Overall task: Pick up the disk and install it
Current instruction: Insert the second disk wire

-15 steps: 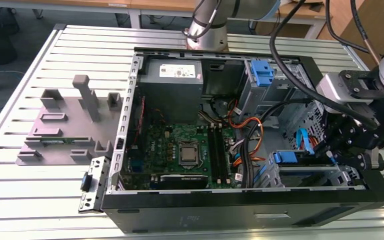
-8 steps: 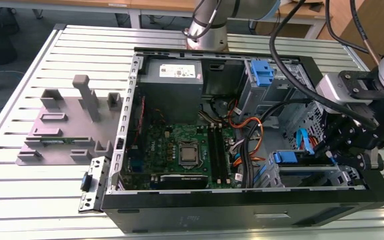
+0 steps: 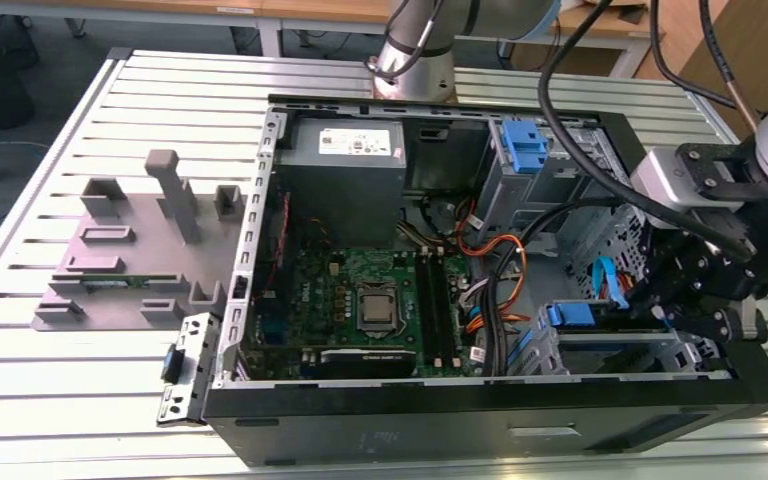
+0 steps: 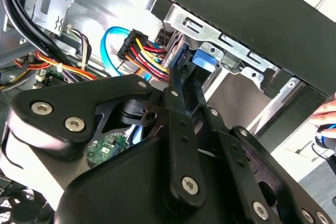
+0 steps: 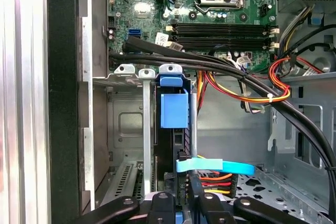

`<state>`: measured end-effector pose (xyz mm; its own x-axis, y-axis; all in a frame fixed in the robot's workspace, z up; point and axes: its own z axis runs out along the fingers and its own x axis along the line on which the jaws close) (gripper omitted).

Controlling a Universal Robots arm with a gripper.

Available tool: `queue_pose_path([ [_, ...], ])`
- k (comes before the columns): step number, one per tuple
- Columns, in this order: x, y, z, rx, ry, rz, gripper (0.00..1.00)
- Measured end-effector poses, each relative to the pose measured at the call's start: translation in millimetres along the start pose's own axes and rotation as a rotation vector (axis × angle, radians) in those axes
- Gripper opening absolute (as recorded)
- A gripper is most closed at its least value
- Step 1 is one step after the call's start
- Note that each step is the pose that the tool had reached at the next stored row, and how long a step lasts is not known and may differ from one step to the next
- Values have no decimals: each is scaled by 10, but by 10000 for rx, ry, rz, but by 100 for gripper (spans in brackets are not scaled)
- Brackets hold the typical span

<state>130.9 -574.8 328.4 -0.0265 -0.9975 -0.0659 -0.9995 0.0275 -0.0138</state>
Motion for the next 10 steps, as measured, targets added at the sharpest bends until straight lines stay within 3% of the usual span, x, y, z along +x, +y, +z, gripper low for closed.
queue_pose_path([
  [10,-13,-2,-169,0,0,0,24],
])
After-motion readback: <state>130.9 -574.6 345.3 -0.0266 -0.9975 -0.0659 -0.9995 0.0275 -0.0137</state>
